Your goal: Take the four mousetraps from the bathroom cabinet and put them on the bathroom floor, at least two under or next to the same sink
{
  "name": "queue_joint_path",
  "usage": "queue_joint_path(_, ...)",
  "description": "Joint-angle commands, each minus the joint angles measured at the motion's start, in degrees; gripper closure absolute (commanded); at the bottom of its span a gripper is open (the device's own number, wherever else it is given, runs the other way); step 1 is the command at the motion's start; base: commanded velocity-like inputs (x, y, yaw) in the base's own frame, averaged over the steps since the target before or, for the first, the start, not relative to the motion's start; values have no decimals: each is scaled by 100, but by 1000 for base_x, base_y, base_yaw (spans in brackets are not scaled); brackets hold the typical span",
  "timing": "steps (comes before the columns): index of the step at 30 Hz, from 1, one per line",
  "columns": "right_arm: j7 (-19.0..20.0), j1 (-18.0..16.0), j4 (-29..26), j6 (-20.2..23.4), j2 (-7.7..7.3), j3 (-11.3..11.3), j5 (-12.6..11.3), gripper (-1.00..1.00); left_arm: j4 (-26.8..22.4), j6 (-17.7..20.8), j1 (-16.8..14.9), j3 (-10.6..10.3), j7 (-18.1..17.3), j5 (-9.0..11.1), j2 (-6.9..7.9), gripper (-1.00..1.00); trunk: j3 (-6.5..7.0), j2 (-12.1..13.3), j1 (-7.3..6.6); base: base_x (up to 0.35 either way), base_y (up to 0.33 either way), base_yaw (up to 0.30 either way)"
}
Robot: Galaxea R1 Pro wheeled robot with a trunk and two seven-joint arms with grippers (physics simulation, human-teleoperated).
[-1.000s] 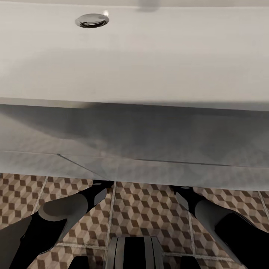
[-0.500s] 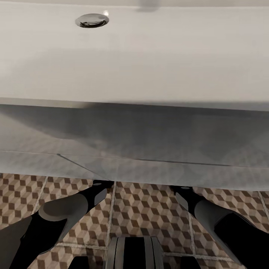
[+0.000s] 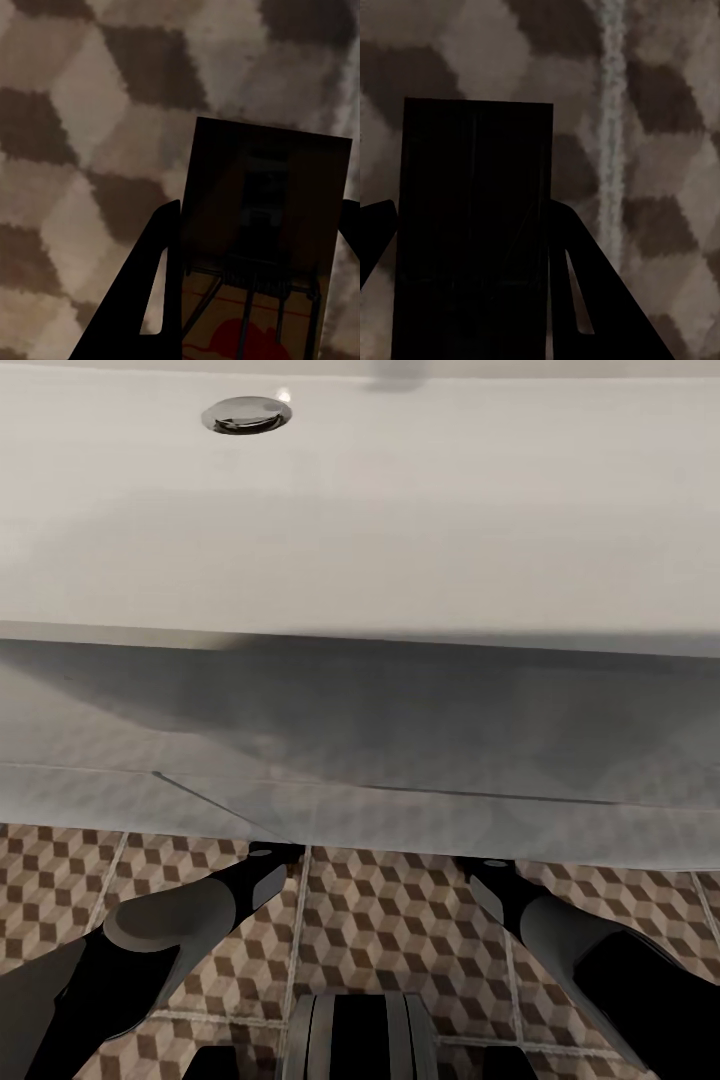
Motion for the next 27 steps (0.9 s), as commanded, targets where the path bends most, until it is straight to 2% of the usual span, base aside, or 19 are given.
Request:
queue_joint_path(1, -25, 0, -12, 1, -2, 49, -66, 100, -20, -23, -5, -47, 47, 39, 1, 100, -3, -1, -1, 0, 0, 0)
queue_joint_path(12, -25, 0, -18, -3, 1, 49, -64, 100, -21, -23, -5, -47, 47, 39, -6, 100, -2, -1, -1, 0, 0, -2)
queue_joint_path(19, -25, 0, -18, -3, -1, 47, -65, 100, -21, -23, -5, -47, 47, 39, -6, 100, 18, -1, -1, 0, 0, -115)
queue_joint_path(27, -25, 0, -24, -3, 1, 49, -58, 100, -21, -22, -5, -47, 47, 39, -6, 100, 21, -1, -1, 0, 0, -15)
